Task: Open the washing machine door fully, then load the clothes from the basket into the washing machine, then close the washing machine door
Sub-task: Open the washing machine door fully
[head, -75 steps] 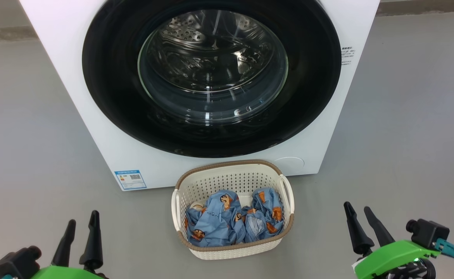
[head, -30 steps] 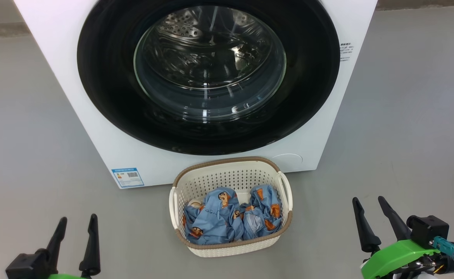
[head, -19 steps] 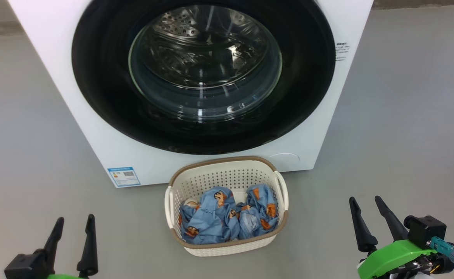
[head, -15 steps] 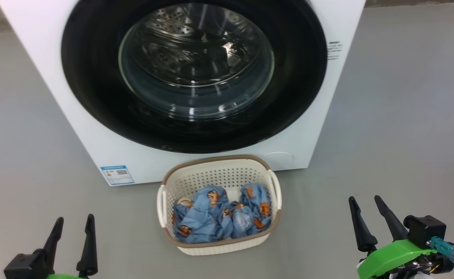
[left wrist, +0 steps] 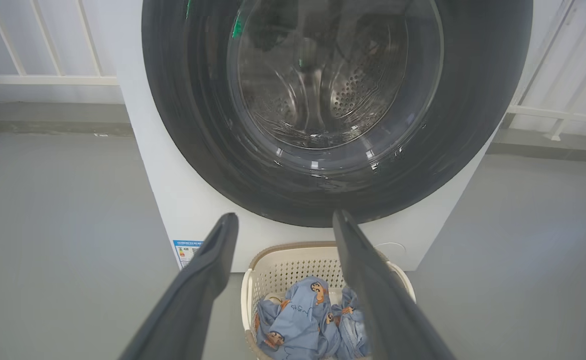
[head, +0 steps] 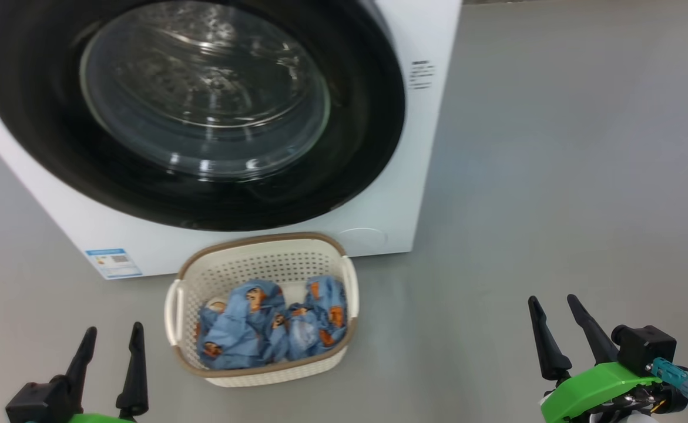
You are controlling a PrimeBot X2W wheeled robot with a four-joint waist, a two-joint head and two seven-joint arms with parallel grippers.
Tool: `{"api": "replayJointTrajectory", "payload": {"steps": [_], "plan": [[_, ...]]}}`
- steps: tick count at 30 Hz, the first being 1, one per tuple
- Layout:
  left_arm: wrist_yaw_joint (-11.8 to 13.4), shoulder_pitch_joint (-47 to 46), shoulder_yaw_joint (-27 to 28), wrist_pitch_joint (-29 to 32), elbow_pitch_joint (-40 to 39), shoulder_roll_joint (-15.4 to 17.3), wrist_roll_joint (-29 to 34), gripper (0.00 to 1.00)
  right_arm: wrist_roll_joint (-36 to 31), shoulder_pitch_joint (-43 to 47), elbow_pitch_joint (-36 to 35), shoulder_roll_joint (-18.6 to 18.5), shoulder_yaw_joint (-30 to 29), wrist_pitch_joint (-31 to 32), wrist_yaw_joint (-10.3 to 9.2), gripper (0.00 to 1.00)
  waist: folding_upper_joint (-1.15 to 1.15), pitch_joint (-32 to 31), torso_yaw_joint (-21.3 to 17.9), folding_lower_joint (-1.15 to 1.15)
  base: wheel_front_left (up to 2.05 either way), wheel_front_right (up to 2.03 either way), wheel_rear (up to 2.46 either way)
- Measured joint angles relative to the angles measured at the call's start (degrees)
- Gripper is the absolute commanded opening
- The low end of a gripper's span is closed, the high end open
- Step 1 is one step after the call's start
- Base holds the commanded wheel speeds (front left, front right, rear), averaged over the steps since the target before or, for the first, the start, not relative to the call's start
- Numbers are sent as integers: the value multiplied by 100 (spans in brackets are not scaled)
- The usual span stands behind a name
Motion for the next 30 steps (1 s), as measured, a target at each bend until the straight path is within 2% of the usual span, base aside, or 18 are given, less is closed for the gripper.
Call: {"api": "replayJointTrajectory", "payload": {"steps": [9, 19, 20, 21, 22, 23, 30], "plan": [[0, -71, 46, 0, -7, -37, -115, 100, -34, -3, -15, 0, -34, 0, 0, 100, 0, 26, -16, 0, 119, 69, -188], [0, -117, -23, 0, -29, -53, -185, 100, -25, -9, -43, 13, -88, 0, 0, 100, 0, 52, -5, 0, 22, 22, -44], [0, -117, -30, 0, -31, -54, -207, 100, 10, -11, -42, 30, -74, 0, 0, 96, 0, 58, -2, 0, 0, 0, 0], [0, -116, -35, 0, -32, -57, -207, 100, 47, -17, -41, 47, -48, 0, 0, 50, 0, 64, 0, 0, 0, 0, 0], [0, -116, -41, 0, -38, -65, -210, 100, 96, -24, -42, 65, -8, 0, 0, 16, 0, 72, 0, 0, 0, 0, 0], [0, -116, -44, 0, -44, -85, -218, 100, 180, -42, -38, 84, 32, 0, 0, 0, 0, 81, 0, 0, 0, 0, 0], [0, -120, -100, 0, -123, -185, -260, 100, 1068, -657, -212, 163, 230, -1, 0, 0, 0, 205, 8, 0, 0, 0, 0]]}}
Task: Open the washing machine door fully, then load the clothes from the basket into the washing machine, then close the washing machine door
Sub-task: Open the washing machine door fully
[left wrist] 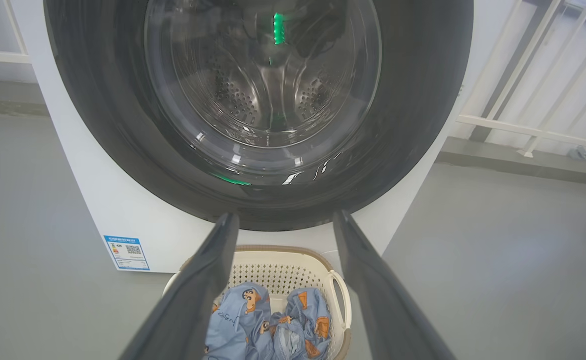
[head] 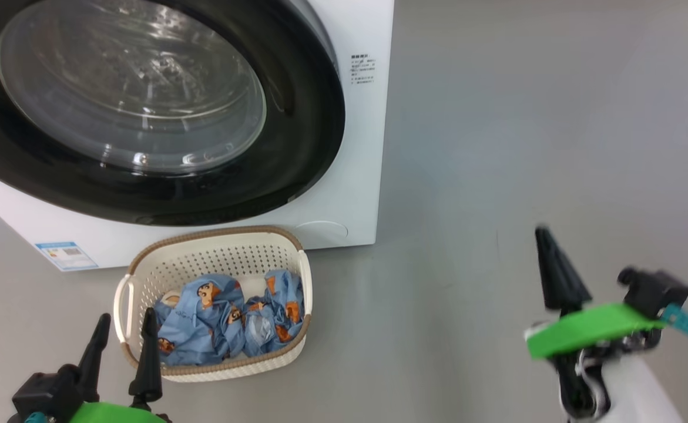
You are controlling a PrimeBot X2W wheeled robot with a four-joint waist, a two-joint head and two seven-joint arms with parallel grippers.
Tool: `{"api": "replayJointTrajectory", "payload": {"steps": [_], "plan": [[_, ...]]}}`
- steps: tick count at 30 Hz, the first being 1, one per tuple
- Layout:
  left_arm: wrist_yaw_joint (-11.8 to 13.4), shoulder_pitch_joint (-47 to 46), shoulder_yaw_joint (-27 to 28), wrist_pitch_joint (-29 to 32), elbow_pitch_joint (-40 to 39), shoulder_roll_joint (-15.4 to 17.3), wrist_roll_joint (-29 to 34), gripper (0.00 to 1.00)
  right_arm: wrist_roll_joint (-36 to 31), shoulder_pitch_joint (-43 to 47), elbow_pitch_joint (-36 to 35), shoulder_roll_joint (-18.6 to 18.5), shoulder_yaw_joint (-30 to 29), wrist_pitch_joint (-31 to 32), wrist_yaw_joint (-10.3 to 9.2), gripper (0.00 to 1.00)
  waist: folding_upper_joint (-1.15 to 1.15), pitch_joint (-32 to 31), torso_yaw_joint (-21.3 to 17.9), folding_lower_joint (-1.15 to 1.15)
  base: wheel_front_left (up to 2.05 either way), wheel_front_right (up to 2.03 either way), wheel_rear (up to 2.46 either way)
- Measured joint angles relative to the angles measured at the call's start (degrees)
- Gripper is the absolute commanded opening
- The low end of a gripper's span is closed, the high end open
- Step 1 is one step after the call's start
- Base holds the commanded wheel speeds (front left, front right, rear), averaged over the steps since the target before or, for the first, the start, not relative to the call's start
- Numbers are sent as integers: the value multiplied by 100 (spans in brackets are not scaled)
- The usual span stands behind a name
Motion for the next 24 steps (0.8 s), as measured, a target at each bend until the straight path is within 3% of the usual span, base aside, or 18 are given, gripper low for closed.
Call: {"api": "replayJointTrajectory", "payload": {"steps": [4, 12, 19, 24], "plan": [[0, -58, -37, 0, -30, -1, -59, 100, 625, -454, -316, 3, 73, -5, 0, 0, 0, 113, 38, 0, 0, 0, 0], [0, -348, -187, 0, -66, -11, -172, 100, 2476, -1451, -461, -47, 243, -9, 0, 0, 0, 363, 228, 0, 0, 0, 0], [0, -602, -396, 0, -83, -20, -259, 100, 4232, -2412, -198, -691, 756, -34, 0, 0, 0, 628, 494, 0, 0, 0, 0], [0, -797, -526, 0, -77, -48, -335, 100, 5499, -3093, 78, -1220, 1254, 869, 0, 0, 0, 868, 778, 0, 0, 0, 0]]}}
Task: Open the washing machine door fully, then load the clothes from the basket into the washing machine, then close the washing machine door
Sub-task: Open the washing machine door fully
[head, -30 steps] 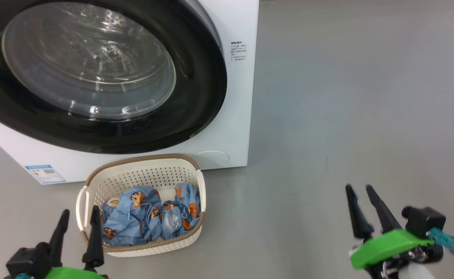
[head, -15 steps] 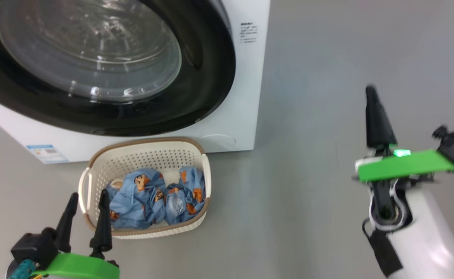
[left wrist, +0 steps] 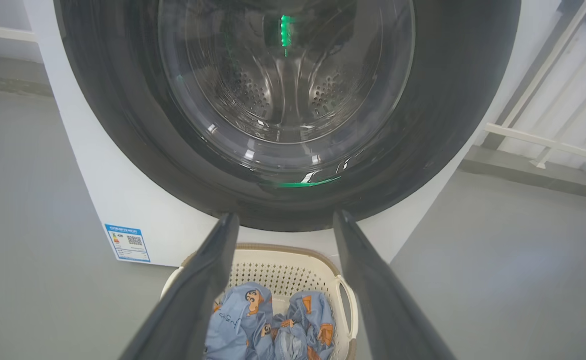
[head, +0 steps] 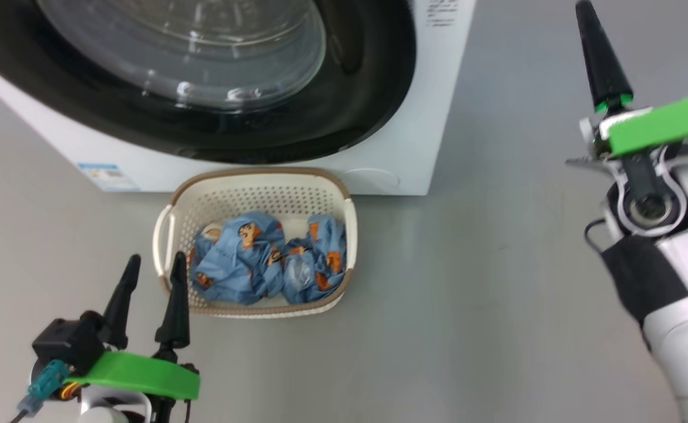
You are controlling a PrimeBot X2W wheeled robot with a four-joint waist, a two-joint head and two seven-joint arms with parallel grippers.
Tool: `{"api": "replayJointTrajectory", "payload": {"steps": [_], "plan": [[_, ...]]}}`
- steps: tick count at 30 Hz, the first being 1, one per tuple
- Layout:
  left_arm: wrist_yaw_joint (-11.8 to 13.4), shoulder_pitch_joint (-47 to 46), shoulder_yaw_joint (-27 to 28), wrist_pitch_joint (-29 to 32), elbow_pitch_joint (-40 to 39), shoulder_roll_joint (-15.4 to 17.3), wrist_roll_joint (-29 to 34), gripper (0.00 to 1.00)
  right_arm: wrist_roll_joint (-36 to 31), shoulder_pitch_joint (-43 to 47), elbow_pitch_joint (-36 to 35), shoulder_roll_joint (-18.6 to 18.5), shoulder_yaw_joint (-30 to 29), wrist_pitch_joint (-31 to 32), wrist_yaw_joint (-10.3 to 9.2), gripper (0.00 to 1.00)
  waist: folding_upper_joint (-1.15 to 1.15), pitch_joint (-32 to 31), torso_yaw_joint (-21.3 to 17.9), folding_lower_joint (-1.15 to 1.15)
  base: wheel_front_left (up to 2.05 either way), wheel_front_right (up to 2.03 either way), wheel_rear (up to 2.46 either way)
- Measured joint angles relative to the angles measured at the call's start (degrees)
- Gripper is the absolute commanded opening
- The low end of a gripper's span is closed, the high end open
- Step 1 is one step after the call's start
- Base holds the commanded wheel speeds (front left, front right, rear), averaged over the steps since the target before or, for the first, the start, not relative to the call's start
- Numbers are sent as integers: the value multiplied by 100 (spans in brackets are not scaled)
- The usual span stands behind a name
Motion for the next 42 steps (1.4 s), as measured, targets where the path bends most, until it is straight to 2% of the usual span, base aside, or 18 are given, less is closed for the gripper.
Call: {"api": "replayJointTrajectory", "payload": {"steps": [8, 17, 30, 42], "plan": [[0, -196, -158, 0, 2, -85, -66, 100, 746, -782, 305, -385, 200, 1205, 0, 0, 0, 368, 315, 0, 0, 0, 0], [0, -427, -291, 0, -13, -122, -198, 100, 1134, -1472, 692, -427, 204, 2283, 0, 0, 0, 772, 568, 0, 0, 0, 0], [0, -753, -439, 0, -85, -182, -328, 100, 1001, -2315, 1352, -393, 371, 2819, 0, 0, 0, 1288, 884, 0, 0, 0, 0], [0, -860, -487, 0, -79, -296, -393, 100, 905, -2692, 1691, -365, 434, 2978, 0, 0, 0, 1488, 1063, 0, 0, 0, 0]]}}
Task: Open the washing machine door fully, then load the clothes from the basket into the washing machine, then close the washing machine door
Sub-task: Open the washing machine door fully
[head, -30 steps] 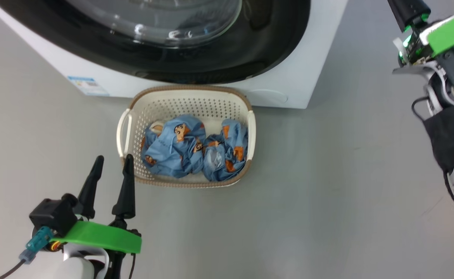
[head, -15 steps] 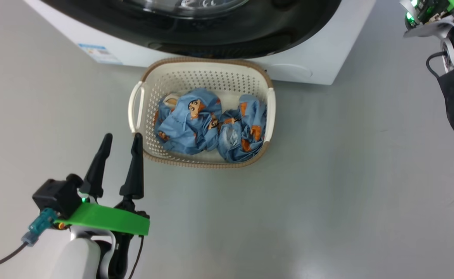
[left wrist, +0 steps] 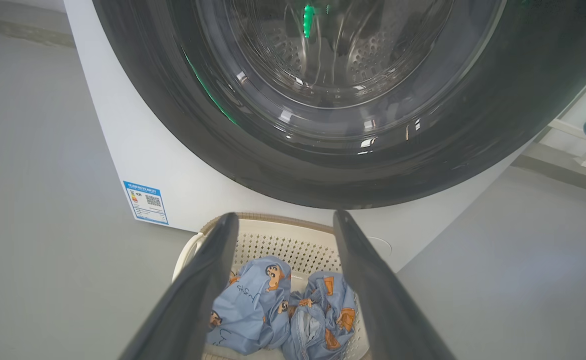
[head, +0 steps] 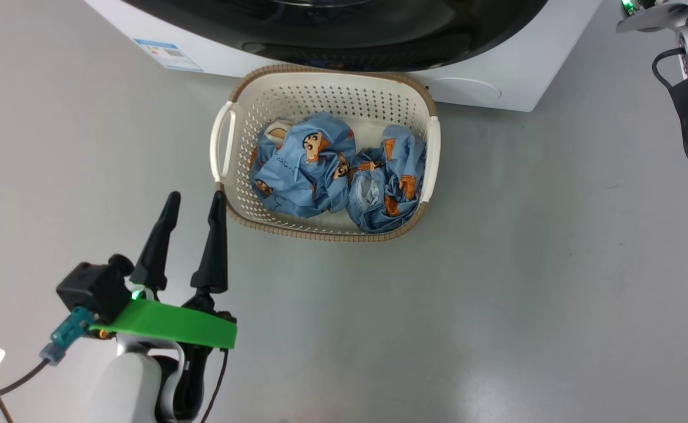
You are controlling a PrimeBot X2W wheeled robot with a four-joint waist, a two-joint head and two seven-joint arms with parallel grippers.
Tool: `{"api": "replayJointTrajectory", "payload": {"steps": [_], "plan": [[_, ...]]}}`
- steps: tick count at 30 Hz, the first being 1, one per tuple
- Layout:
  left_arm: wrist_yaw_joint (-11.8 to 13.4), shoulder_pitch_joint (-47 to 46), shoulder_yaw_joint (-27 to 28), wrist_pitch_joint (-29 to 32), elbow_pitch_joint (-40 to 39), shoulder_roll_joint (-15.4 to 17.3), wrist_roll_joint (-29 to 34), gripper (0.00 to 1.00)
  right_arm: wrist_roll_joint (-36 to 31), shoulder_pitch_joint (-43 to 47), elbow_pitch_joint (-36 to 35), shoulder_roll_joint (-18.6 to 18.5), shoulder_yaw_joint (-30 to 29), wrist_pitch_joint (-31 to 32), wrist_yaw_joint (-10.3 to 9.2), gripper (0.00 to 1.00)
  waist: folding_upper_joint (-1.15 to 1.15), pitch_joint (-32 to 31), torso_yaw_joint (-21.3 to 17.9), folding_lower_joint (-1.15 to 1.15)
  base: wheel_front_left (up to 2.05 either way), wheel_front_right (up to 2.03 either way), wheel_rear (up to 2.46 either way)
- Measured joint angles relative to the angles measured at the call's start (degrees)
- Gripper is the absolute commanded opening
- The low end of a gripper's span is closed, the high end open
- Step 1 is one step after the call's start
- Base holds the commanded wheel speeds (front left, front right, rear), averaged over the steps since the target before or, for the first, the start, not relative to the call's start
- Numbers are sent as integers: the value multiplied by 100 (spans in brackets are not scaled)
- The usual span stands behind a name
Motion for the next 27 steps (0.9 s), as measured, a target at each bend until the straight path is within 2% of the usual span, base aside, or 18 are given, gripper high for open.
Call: {"api": "replayJointTrajectory", "payload": {"steps": [9, 27], "plan": [[0, -7, 21, 0, 49, -3, -15, 100, -125, 73, 2, -21, 210, 243, -1, 0, 0, -140, -23, 0, 0, 0, 0], [0, 427, 190, 0, 135, 130, 102, 100, -86, 1391, -544, 176, 545, 604, -1, 0, 0, -925, -216, 0, 0, 0, 0]]}}
